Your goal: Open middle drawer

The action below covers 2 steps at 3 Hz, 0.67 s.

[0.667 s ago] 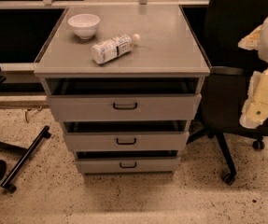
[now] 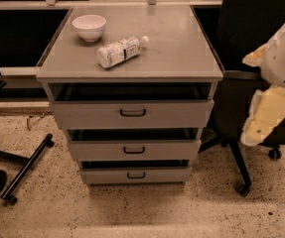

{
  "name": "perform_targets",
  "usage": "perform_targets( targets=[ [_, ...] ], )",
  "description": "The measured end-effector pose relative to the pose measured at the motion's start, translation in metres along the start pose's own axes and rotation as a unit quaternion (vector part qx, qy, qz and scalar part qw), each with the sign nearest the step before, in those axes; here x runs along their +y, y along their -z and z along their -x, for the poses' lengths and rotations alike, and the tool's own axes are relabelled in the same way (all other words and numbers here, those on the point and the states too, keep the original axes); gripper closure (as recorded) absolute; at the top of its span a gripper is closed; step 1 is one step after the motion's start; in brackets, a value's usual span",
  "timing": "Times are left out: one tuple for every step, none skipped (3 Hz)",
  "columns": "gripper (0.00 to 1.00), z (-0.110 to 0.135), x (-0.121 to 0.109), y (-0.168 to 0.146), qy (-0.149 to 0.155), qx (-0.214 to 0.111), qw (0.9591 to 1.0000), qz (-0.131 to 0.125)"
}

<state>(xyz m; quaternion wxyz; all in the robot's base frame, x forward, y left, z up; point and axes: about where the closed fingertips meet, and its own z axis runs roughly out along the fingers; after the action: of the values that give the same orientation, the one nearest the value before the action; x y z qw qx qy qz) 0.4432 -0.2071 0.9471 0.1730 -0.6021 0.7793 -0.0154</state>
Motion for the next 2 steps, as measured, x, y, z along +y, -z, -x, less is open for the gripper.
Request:
perform_targets(
  targets=[
    [0.0, 0.016, 0.022, -0.086, 0.009, -0.048, 0.9979, 0.043],
    [0.0, 0.033, 0.054, -0.181, -0.004, -0.083, 0.9925, 0.09]
  ],
)
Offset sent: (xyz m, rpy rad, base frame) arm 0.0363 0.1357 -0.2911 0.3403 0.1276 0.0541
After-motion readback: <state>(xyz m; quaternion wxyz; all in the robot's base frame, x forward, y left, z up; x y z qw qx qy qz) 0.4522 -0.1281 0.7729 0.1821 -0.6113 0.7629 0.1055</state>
